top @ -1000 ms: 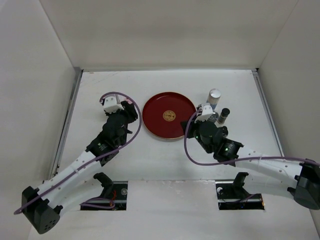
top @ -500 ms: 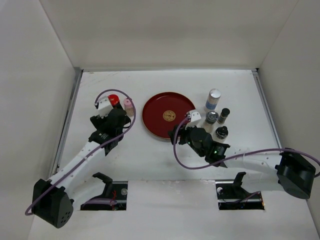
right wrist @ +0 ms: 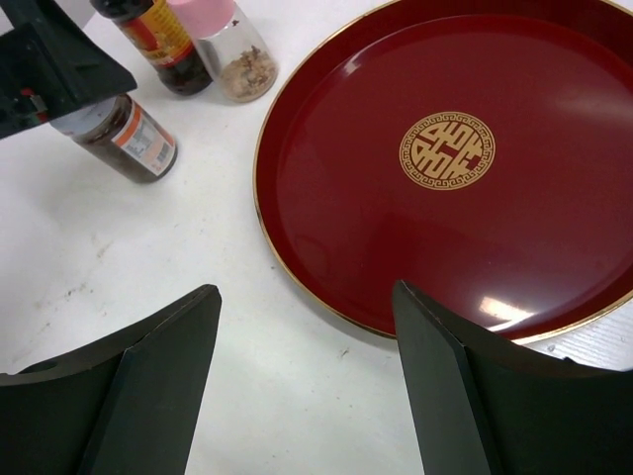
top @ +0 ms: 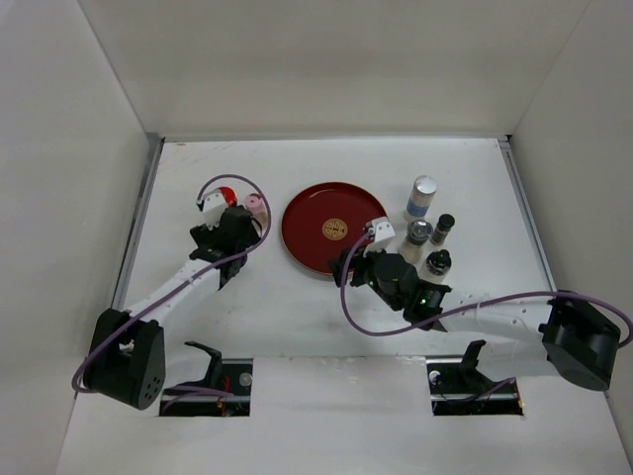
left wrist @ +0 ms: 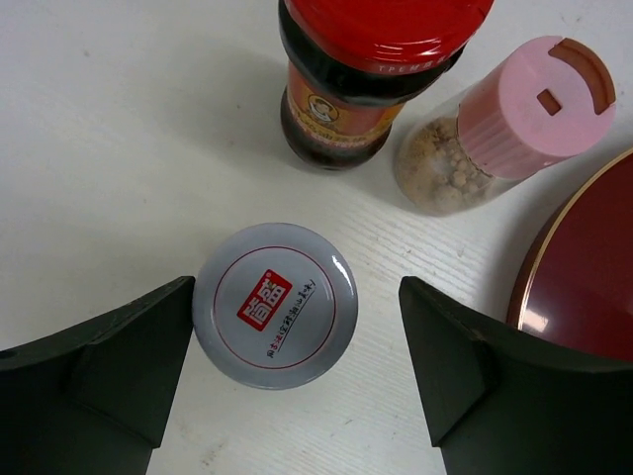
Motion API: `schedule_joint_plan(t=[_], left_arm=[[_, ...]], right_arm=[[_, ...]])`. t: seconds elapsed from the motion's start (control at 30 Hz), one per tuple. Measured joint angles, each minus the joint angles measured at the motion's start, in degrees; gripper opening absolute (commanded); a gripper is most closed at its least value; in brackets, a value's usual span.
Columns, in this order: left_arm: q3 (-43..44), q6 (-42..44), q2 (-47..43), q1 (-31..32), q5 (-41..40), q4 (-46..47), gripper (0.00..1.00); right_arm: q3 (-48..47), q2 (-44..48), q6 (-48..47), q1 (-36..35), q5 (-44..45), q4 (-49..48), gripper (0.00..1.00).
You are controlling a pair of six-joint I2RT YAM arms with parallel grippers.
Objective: Organize the condiment bottles
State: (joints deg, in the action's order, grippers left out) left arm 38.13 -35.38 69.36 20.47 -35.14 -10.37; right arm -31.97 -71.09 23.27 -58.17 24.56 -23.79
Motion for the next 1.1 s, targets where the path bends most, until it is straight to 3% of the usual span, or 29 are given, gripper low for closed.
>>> schedule_joint_plan(t=[0.1, 0.3, 0.43, 0.57, 0.63, 0.73, 0.8, 1.1], left_arm=[[-0.81, 0.0, 0.79, -0.57, 0.63, 1.53, 0.75], [-2.64, 0.13, 0.81, -1.29, 0.76, 2.8, 0.45], [-2.73, 0.2, 0.09, -0.83, 0.9, 2.4, 0.33], [-2.58, 0.44, -4.72, 3.69, 0.55, -1.49, 0.31], [-1.16, 0.63, -7.39, 7.76, 0.22, -3.23, 0.31], [4.26, 0.87, -6.75, 12.96, 0.48, -3.54, 0.31], [8.79, 1.38, -3.54, 15.56, 0.7, -1.18, 0.31], [28.22, 5.9, 25.33, 15.93, 6.71, 11.82, 0.31]], right_arm=[[0.0, -0.31, 0.0, 0.0, -0.02, -0.28, 0.77], [0.0, -0.39, 0.0, 0.0, -0.02, -0.33, 0.77], [0.11, -0.37, 0.02, 0.02, 0.0, -0.66, 0.77], [1.31, 0.72, 0.04, 0.09, 0.37, -1.38, 0.76], [2.16, 1.77, 0.04, 0.42, 0.79, -1.6, 0.71], [2.99, 2.91, 0.13, 1.42, 1.55, -2.21, 0.44], [2.99, 3.1, 0.57, 2.27, 1.92, -2.45, 0.32], [3.56, 3.89, 1.62, 3.74, 2.43, -2.43, 0.36]])
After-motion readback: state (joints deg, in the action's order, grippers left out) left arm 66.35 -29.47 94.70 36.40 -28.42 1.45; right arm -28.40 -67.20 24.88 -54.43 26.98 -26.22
